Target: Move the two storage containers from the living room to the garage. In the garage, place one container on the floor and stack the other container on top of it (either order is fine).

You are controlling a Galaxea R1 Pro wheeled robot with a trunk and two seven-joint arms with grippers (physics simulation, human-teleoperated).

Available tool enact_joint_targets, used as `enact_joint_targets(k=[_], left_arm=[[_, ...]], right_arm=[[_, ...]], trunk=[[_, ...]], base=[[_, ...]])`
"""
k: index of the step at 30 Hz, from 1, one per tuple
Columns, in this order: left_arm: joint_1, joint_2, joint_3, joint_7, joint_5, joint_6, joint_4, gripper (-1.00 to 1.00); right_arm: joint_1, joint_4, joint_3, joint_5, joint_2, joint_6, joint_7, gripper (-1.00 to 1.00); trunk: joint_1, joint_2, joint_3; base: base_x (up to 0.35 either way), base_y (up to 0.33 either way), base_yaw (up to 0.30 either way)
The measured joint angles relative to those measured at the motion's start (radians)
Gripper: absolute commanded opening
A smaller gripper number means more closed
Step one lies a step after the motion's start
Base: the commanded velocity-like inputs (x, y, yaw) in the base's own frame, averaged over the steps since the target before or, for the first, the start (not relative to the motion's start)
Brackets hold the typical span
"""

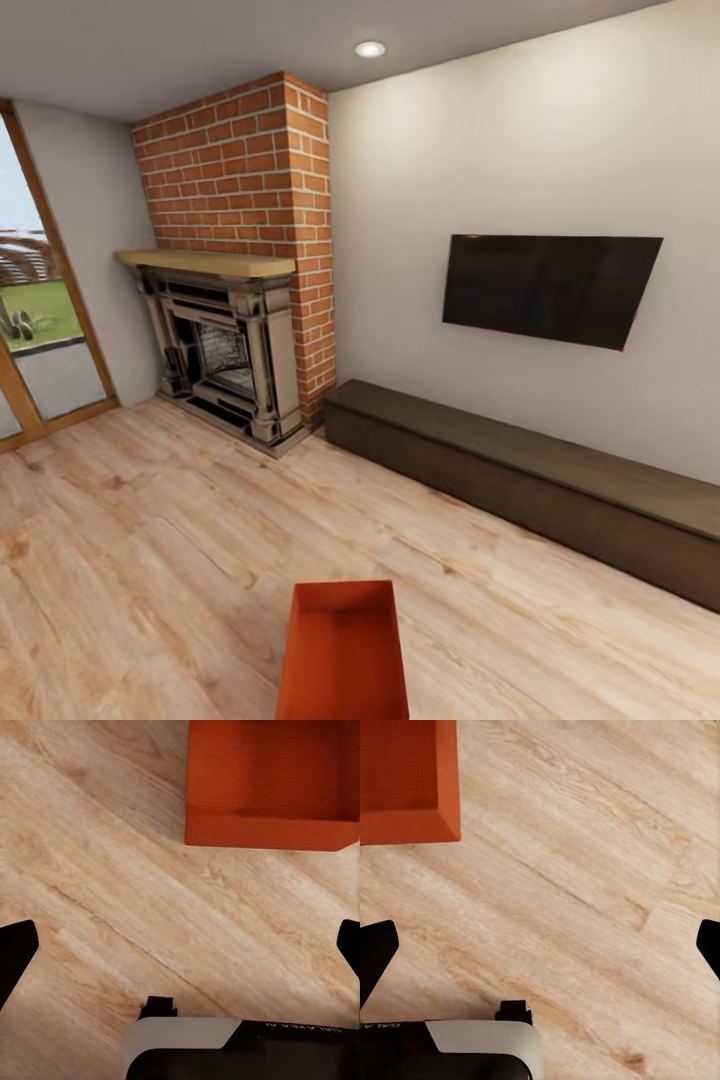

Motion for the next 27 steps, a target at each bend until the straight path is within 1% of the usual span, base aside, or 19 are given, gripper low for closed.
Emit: enact_joint_targets(k=[4, 7, 23, 27], left_arm=[[0.000, 0.000, 0.000, 0.000, 0.000, 0.000, 0.000, 1.00], [0.000, 0.000, 0.000, 0.000, 0.000, 0.000, 0.000, 1.00], [0.000, 0.000, 0.000, 0.000, 0.000, -0.002, 0.000, 1.00], [0.000, 0.000, 0.000, 0.000, 0.000, -0.002, 0.000, 1.00]], right_arm=[[0.000, 0.000, 0.000, 0.000, 0.000, 0.000, 0.000, 1.00], [0.000, 0.000, 0.000, 0.000, 0.000, 0.000, 0.000, 1.00], [0.000, 0.000, 0.000, 0.000, 0.000, 0.000, 0.000, 1.00], [0.000, 0.000, 0.000, 0.000, 0.000, 0.000, 0.000, 1.00]], trunk=[[0.000, 0.000, 0.000], [0.000, 0.000, 0.000], [0.001, 0.000, 0.000], [0.001, 0.000, 0.000]], base=[[0.272, 0.207, 0.000], [0.131, 0.095, 0.000], [0.008, 0.006, 0.000], [0.000, 0.000, 0.151]])
